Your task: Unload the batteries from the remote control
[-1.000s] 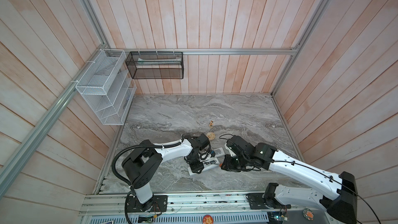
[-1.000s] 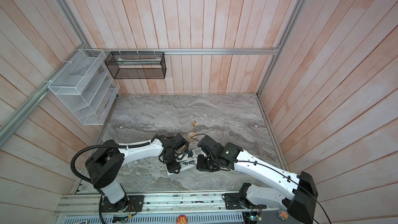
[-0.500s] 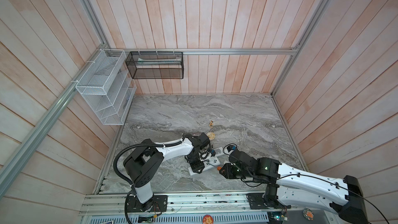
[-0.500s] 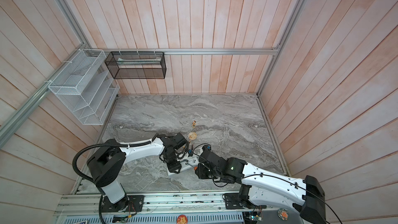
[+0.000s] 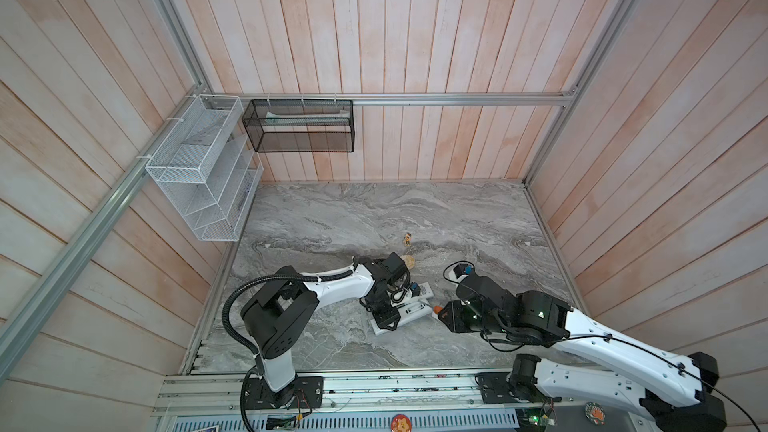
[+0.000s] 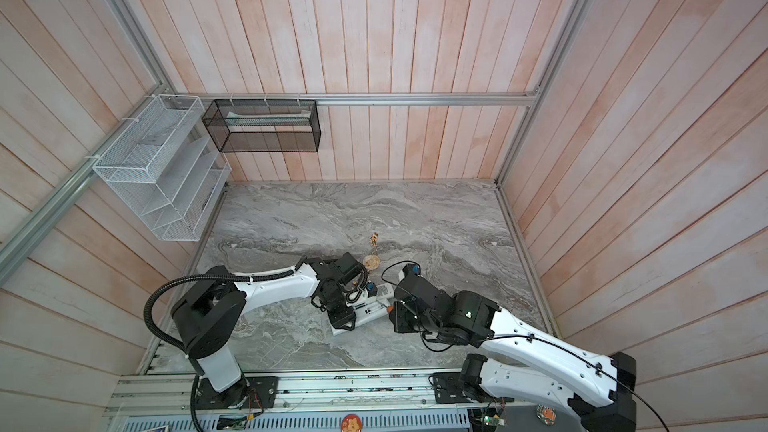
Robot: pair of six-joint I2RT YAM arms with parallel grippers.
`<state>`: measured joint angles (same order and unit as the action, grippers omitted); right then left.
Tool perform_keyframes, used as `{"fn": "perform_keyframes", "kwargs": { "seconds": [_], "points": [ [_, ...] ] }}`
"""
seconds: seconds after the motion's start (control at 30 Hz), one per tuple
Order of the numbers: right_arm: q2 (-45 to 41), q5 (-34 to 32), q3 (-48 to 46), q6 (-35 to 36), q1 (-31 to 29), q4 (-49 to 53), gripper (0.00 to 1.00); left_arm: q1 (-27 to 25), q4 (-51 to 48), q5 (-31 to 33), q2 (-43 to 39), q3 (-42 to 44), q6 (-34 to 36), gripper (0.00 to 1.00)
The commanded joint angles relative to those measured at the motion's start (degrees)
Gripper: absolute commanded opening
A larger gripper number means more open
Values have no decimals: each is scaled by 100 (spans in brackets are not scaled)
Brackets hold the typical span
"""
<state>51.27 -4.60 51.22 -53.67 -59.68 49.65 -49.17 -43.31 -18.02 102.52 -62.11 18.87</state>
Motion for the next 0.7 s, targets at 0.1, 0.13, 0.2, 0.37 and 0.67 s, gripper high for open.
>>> {"fn": "perform_keyframes", "kwargs": {
  "seconds": [0.1,0.13,0.2,0.37,0.67],
  "points": [
    [-200,-251,421,544,602,-154,0,-40,-28,75,401,436,117,16],
    [-212,-228,464,603,700,-142,0,-53,7,130,393,449,98,18],
    [-207,-180,520,724,887,-132,0,-83,20,205,361,485,55,23],
    [-114,112,540,1037,1292,-286,0,-207,-28,219,208,559,68,36],
    [174,351,626,1275,1494,-625,0,-363,-179,-1,-417,570,93,52]
  ]
}}
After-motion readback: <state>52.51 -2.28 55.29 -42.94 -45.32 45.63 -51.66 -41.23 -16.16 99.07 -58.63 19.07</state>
